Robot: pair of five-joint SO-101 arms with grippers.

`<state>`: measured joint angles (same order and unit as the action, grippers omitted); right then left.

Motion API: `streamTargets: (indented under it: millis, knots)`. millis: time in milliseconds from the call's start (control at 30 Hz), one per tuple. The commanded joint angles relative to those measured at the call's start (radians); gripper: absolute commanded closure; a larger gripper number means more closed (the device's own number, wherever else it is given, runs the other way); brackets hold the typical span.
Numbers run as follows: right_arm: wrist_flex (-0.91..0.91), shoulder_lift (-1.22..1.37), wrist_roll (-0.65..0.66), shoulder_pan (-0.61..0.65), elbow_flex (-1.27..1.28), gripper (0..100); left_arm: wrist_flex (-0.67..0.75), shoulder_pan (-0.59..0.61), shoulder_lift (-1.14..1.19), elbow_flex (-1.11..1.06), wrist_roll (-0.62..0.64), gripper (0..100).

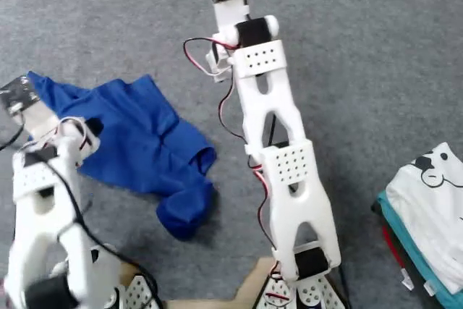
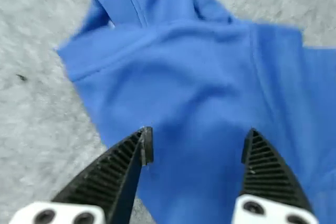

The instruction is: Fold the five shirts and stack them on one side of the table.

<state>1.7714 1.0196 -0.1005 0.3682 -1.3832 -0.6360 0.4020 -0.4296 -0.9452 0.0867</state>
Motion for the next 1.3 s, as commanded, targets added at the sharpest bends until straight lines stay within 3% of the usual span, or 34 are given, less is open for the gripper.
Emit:
streamTargets:
  millis: [0,100,267,400,633,733,833,1000,1267]
  knots:
    - [0.015,-0.085,0.005,0.028,0.001,99.2,0.02,-0.026,0.228,0.12,0.012,73]
    - [0.015,-0.085,0.005,0.038,-0.001,99.2,0.009,-0.021,0.334,0.201,0.006,81]
    - [0.015,-0.088,0.005,0.042,-0.005,99.2,-0.201,-0.035,0.3,0.341,-0.068,99]
    - [0.015,-0.127,0.005,0.054,0.001,99.2,-0.308,-0.017,0.186,0.433,-0.052,98]
    - [0.014,-0.199,0.012,0.188,0.048,99.0,-0.427,0.157,-0.07,0.525,-0.051,98]
    - [0.008,-0.188,0.012,0.278,0.148,95.4,-0.399,0.216,-0.082,0.462,-0.052,98]
    - [0.002,-0.157,0.005,0.364,0.211,83.2,-0.315,0.278,-0.082,0.353,-0.052,97]
    - [-0.014,-0.091,0.005,0.469,0.213,65.1,-0.25,0.431,-0.084,0.262,-0.052,84]
    - [-0.106,0.061,0.003,0.545,0.214,63.1,-0.241,0.545,-0.088,0.206,-0.124,79]
